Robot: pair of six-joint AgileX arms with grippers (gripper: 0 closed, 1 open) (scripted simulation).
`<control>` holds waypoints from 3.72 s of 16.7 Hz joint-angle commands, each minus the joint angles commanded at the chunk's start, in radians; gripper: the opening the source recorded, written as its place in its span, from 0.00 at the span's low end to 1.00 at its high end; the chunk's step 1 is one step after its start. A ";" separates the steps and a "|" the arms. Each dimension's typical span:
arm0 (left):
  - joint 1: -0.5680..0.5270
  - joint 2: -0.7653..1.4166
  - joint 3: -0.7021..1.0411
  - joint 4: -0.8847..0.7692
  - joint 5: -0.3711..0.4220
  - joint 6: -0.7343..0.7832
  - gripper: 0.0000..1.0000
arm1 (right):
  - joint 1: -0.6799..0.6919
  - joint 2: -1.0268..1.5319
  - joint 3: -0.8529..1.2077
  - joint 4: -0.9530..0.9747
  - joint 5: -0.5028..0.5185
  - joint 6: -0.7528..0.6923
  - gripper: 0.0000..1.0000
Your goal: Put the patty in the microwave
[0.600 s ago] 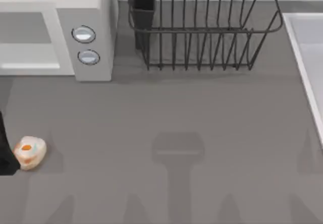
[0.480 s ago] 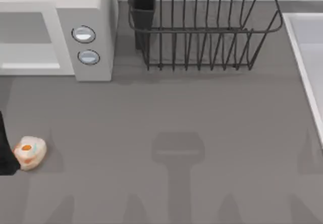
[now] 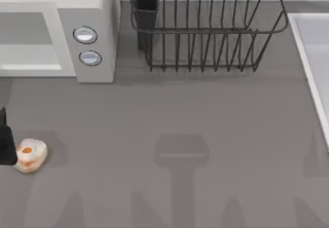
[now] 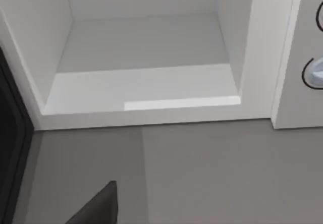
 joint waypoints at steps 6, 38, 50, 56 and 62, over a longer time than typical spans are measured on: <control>-0.025 0.618 0.388 -0.320 0.005 0.104 1.00 | 0.000 0.000 0.000 0.000 0.000 0.000 1.00; -0.066 1.521 0.679 -0.406 -0.007 0.258 1.00 | 0.000 0.000 0.000 0.000 0.000 0.000 1.00; -0.066 1.521 0.679 -0.406 -0.007 0.258 0.10 | 0.000 0.000 0.000 0.000 0.000 0.000 1.00; -0.066 1.521 0.679 -0.406 -0.007 0.258 0.00 | 0.000 0.000 0.000 0.000 0.000 0.000 1.00; -0.063 1.447 0.707 -0.481 0.001 0.257 0.00 | 0.000 0.000 0.000 0.000 0.000 0.000 1.00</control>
